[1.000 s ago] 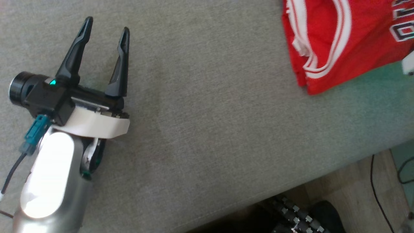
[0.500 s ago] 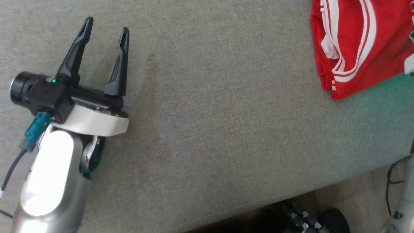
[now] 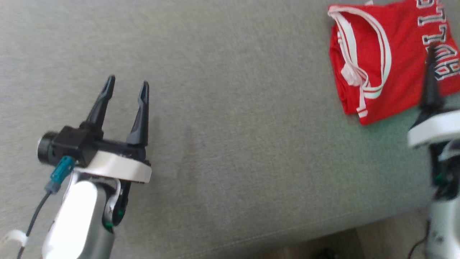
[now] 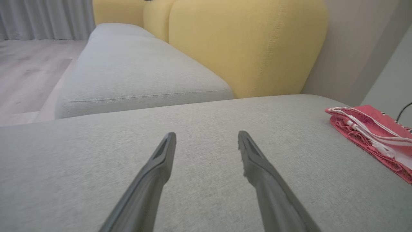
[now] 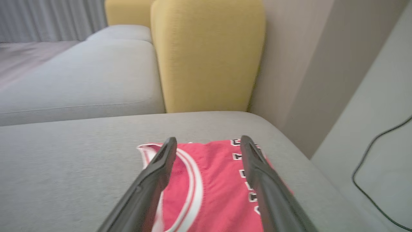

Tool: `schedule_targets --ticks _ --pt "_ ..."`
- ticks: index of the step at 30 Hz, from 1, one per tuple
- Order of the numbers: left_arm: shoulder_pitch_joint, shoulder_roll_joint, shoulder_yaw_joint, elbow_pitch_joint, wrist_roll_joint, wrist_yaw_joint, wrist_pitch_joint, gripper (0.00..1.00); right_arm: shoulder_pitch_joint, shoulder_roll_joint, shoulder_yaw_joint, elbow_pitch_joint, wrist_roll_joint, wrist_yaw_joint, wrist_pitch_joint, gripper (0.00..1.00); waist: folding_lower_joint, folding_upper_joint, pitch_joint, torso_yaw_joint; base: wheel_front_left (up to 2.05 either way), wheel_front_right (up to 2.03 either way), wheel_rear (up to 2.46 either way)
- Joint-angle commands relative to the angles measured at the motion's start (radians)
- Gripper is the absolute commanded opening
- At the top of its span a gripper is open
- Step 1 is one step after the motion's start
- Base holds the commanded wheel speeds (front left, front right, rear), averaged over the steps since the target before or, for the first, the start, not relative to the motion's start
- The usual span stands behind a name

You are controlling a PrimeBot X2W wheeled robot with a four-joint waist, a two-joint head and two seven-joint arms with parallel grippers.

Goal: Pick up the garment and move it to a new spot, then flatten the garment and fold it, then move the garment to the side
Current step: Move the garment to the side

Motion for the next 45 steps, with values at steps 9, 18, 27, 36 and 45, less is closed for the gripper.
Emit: schedule_targets --ticks 9,18,27,36,45 --pt "0.068 -0.009 0.075 -0.006 -0.022 0.026 -0.012 1.00 0.102 0.006 0.208 0.043 0.091 0.007 -0.197 1.00 0.0001 0.0000 -0.171 0.152 0.00 0.00 0.00" --pt "0.161 -0.015 0.109 0.005 -0.028 0.023 -0.012 1.00 0.167 0.006 0.272 0.142 0.128 0.007 -0.282 1.00 0.0001 0.0000 -0.275 0.230 0.00 0.00 0.00" --pt "0.257 -0.003 0.120 0.021 -0.020 0.026 -0.012 1.00 0.271 0.006 0.282 0.120 0.115 0.007 -0.250 1.00 0.0001 0.0000 -0.357 0.225 0.00 0.00 0.00" --pt "0.335 -0.003 0.112 0.020 -0.024 0.043 -0.010 1.00 0.360 0.006 0.266 0.058 0.099 0.007 -0.205 1.00 0.0001 0.0000 -0.408 0.218 0.00 0.00 0.00" --pt "0.333 0.005 0.107 0.023 -0.027 0.044 -0.010 1.00 0.380 0.006 0.255 0.026 0.093 0.007 -0.189 1.00 0.0001 0.0000 -0.406 0.212 0.00 0.00 0.00"
